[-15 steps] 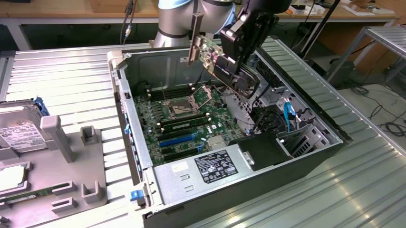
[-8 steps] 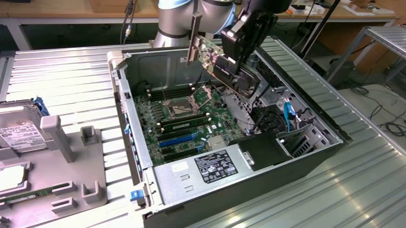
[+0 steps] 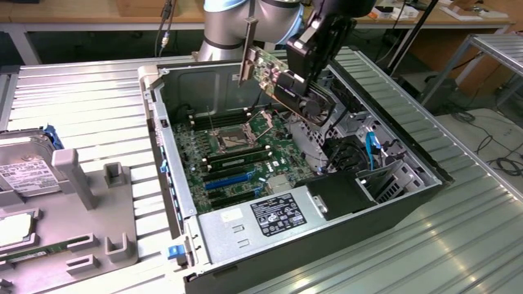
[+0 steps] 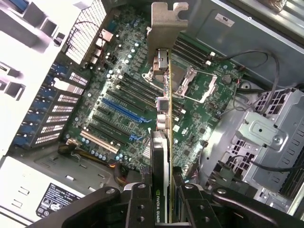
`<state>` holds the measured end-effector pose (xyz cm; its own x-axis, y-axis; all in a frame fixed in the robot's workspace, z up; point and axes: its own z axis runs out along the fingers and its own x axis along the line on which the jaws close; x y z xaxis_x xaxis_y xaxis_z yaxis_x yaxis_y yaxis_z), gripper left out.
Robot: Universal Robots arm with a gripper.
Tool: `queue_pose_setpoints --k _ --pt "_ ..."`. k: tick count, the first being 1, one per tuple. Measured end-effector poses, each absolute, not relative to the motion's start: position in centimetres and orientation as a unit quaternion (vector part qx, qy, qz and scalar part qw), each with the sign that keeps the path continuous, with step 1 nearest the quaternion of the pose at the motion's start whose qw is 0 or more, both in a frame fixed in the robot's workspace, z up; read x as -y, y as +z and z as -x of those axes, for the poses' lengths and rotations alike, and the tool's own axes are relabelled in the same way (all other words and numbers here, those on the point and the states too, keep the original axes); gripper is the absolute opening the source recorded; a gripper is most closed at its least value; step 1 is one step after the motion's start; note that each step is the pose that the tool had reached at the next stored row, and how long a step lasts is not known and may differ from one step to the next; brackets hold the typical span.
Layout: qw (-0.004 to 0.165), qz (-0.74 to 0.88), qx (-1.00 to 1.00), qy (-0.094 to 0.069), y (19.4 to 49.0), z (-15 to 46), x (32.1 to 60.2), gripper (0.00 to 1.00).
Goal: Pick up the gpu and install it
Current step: 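Insert the gpu into the slot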
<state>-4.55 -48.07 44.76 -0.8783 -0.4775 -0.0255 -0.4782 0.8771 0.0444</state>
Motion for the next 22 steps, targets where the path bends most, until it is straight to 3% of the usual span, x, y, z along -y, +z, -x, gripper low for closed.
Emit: queue_pose_setpoints --k 22 --pt "0.006 0.299 -0.954 0.025 44.76 4.55 48.07 0.27"
